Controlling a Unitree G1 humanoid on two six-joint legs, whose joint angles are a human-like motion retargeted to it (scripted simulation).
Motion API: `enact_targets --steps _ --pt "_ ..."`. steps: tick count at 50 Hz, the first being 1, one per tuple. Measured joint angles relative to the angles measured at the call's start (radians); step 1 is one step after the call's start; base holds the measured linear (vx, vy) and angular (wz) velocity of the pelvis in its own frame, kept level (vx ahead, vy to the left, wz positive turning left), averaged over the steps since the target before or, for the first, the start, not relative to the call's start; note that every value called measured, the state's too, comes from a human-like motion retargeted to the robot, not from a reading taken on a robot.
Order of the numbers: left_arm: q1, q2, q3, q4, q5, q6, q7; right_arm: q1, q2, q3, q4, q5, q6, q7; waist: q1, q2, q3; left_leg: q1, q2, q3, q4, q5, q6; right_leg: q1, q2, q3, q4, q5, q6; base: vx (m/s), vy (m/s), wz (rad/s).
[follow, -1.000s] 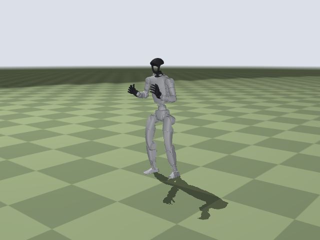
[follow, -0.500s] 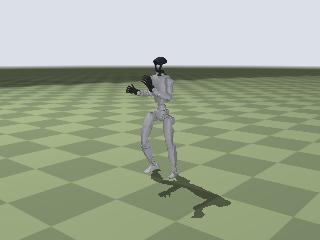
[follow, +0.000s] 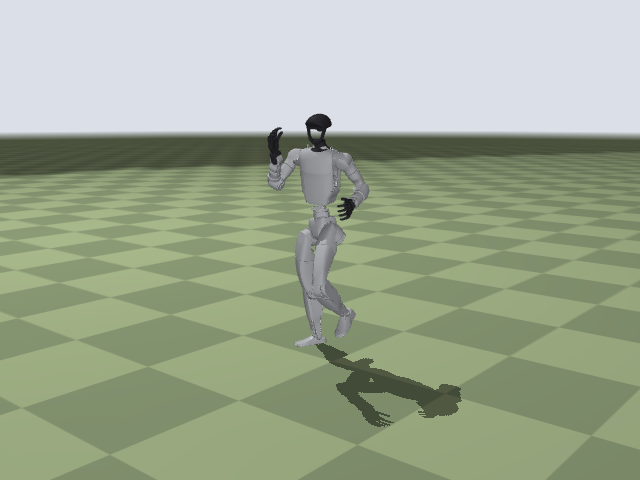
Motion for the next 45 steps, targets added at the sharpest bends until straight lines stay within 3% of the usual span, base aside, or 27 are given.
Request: enact_targets --steps 4,5,7,9,11,13,15,17,20,22,27,31,34,36,40,42,45 --pt "-0.411 -0.042 -0.133 0.054 0.027 -0.017 0.06 0.338 -0.015 0.076 0.145 -0.132 0.021 0.018 -0.114 0.042 -0.004 0.294 -0.079 0.005 -0.604 0.141 -0.015 -0.008 0.034 -0.024 0.09 -0.013 0.007 0.05 0.16 0.35" --pt "-0.515 -0.051 -0.16 0.055 0.023 -0.024 0.071 0.423 -0.035 0.095 0.175 -0.174 0.026 0.022 -0.155 0.062 -0.004 0.382 -0.09 0.017 -0.772 0.133 -0.012 -0.016 0.047 -0.035 0.125 -0.013 0.011 0.0 0.23 0.77" --pt "-0.716 -0.068 -0.202 0.041 0.026 -0.046 0.073 0.605 -0.09 0.103 0.195 -0.181 0.001 0.053 -0.268 0.115 -0.007 0.527 -0.107 0.024 -1.048 0.013 -0.011 -0.072 0.065 -0.073 0.261 0.013 0.036 -0.03 0.26 1.15" --pt "-0.891 -0.076 -0.231 0.009 0.024 -0.096 0.052 0.802 -0.135 0.081 0.193 -0.16 -0.036 0.115 -0.395 0.18 -0.003 0.642 -0.099 -0.009 -1.275 -0.026 -0.012 -0.169 0.076 -0.105 0.49 0.094 0.076 -0.03 0.25 1.36" --pt "-1.057 -0.04 -0.247 -0.029 0.063 -0.112 0.066 0.984 -0.181 0.031 0.175 -0.081 -0.049 0.191 -0.513 0.225 0.013 0.722 -0.073 -0.042 -1.446 0.014 -0.023 -0.31 0.079 -0.09 0.764 0.192 0.131 -0.01 0.18 1.1" --pt "-1.233 0.028 -0.268 -0.048 0.168 -0.055 0.102 1.148 -0.222 -0.052 0.139 0.063 -0.035 0.248 -0.598 0.251 0.037 0.769 -0.033 -0.051 -1.546 0.064 -0.07 -0.458 0.087 -0.058 1.022 0.194 0.158 0.0 0.12 0.64" --pt "-1.38 0.09 -0.28 -0.07 0.207 -0.026 0.094 1.289 -0.23 -0.131 0.128 0.114 -0.024 0.283 -0.651 0.272 0.058 0.782 0.01 -0.053 -1.574 0.087 -0.096 -0.57 0.055 -0.086 1.236 0.095 0.121 -0.02 0.09 0.29" --pt "-1.501 0.125 -0.276 -0.071 0.197 -0.011 0.059 1.386 -0.201 -0.206 0.125 0.145 -0.018 0.308 -0.682 0.286 0.071 0.76 0.031 -0.068 -1.559 0.093 -0.076 -0.642 -0.022 -0.142 1.401 0.005 0.057 -0.04 0.08 0.26" --pt "-1.604 0.138 -0.269 -0.067 0.163 0.0 0.035 1.444 -0.141 -0.284 0.119 0.222 -0.008 0.345 -0.718 0.299 0.082 0.716 0.041 -0.109 -1.516 0.092 -0.036 -0.684 -0.098 -0.188 1.544 -0.029 -0.004 -0.01 0.04 0.38" --pt "-1.605 0.129 -0.272 -0.072 0.151 0.0 0.048 1.417 -0.108 -0.291 0.116 0.293 0.002 0.365 -0.723 0.304 0.075 0.704 0.042 -0.122 -1.5 0.089 -0.032 -0.679 -0.082 -0.177 1.554 -0.024 -0.006 0.03 -0.03 0.25" --pt "-1.394 0.049 -0.256 -0.067 0.104 -0.005 0.049 1.196 -0.043 -0.206 0.152 0.336 0.013 0.321 -0.647 0.293 0.01 0.708 0.008 -0.111 -1.479 0.064 -0.047 -0.576 0.03 -0.101 1.32 0.013 0.047 0.07 -0.08 -0.08" --pt "-1.012 -0.016 -0.243 -0.022 0.032 -0.003 0.027 0.889 0.0 -0.097 0.196 0.231 0.022 0.206 -0.522 0.24 -0.03 0.698 -0.078 -0.08 -1.427 0.036 -0.024 -0.33 0.015 -0.149 0.795 0.153 0.036 0.08 -0.14 -0.38" --pt "-0.675 0.018 -0.281 0.016 -0.066 0.002 0.006 0.637 0.049 -0.021 0.181 0.196 0.037 0.139 -0.383 0.166 -0.051 0.624 -0.14 -0.037 -1.295 0.026 0.011 -0.147 0.016 -0.177 0.382 0.038 0.008 0.01 -0.26 -0.86" --pt "-0.453 0.091 -0.311 0.021 -0.125 0.009 -0.05 0.479 0.08 0.009 0.154 0.174 0.036 0.101 -0.276 0.105 -0.053 0.507 -0.155 -0.021 -1.069 0.06 0.038 -0.059 0.005 -0.169 0.177 -0.026 -0.003 -0.03 -0.28 -0.86" --pt "-0.067 0.284 -0.296 -0.035 -0.184 0.013 -0.168 0.186 0.038 0.022 0.079 0.12 0.009 0.006 -0.05 0.045 -0.018 0.168 -0.133 -0.063 -0.458 0.158 0.021 0.043 -0.032 -0.135 -0.066 0.042 0.028 -0.03 -0.17 -0.75" --pt "0.095 0.33 -0.224 -0.073 -0.193 0.008 -0.196 0.041 -0.039 0.024 0.061 0.089 0.008 -0.033 0.043 0.029 0.004 0.04 -0.075 -0.009 -0.201 0.082 0.029 0.028 -0.065 -0.104 -0.083 0.064 0.052 -0.06 -0.11 -0.85" --pt "0.292 0.307 -0.073 -0.125 -0.209 0.005 -0.223 -0.159 -0.139 0.027 0.07 0.002 0.021 -0.048 0.123 0.028 0.041 -0.057 0.098 0.097 0.12 -0.026 0.096 -0.03 -0.081 -0.039 -0.038 0.065 0.022 -0.07 -0.13 -0.77"
